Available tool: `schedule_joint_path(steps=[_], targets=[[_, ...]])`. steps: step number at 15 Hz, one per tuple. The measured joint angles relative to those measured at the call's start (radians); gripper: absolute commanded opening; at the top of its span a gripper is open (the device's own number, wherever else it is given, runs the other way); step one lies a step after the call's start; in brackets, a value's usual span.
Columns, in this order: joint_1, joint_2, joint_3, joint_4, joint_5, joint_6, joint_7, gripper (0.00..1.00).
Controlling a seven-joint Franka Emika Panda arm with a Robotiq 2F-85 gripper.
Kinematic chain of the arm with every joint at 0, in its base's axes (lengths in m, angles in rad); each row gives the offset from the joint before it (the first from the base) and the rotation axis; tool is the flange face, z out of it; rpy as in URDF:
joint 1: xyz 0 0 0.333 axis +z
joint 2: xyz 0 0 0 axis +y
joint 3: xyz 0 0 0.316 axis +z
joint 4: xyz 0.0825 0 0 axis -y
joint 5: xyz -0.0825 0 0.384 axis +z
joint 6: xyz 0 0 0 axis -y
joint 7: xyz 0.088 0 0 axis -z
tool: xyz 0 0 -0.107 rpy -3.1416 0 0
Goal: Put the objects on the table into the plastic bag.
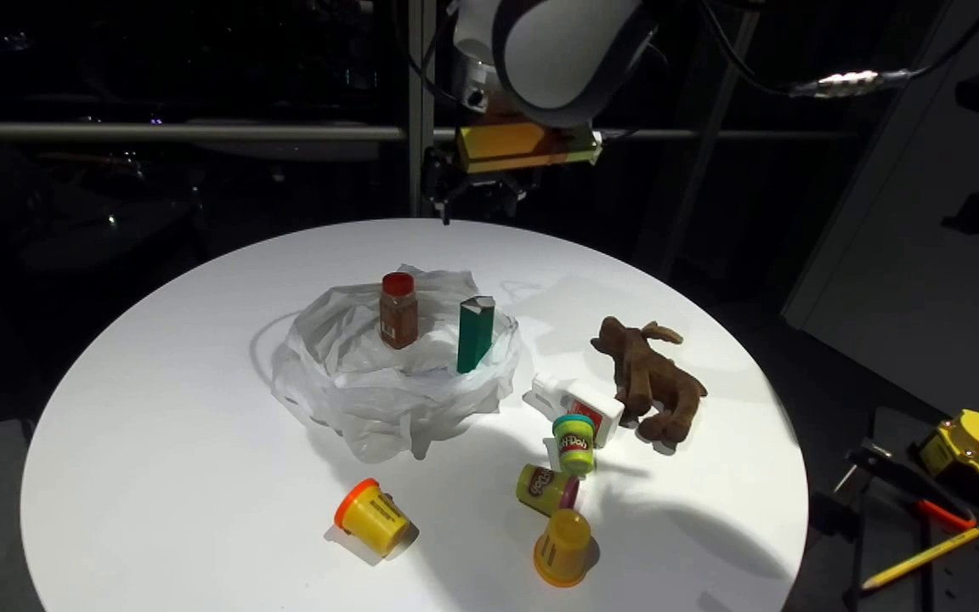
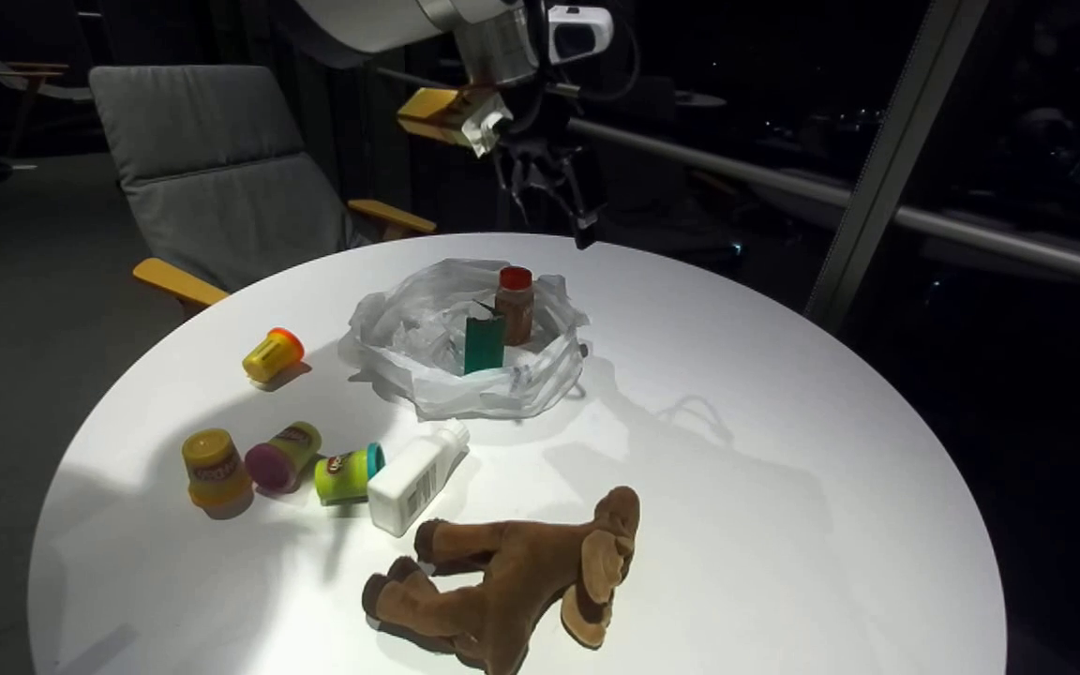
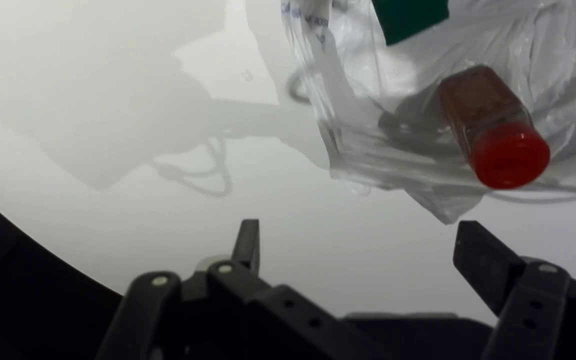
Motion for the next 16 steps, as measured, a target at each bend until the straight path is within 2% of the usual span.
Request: schedule_joint_path(steps=[4,6,8,11,13,16], targets=[[0.069,-0.099,-0.080,-0.218,-0.177,0.127,0.137,1.00],[0.072,-0.168,-0.085,-0.331,-0.200,0.152,0.152,1.00],[0.033,-0.247,-0.040,-0.444,-0.164,0.158,0.091,1.00],[-0.066,-0.376,0.073,-0.616,-0.007,0.160,-0.125,1.00],[-0.124,-0.431,0.138,-0.690,0.096,0.126,-0.262,1.00],[-0.153,-0.441,0.138,-0.692,0.064,0.051,-0.281,1.00]])
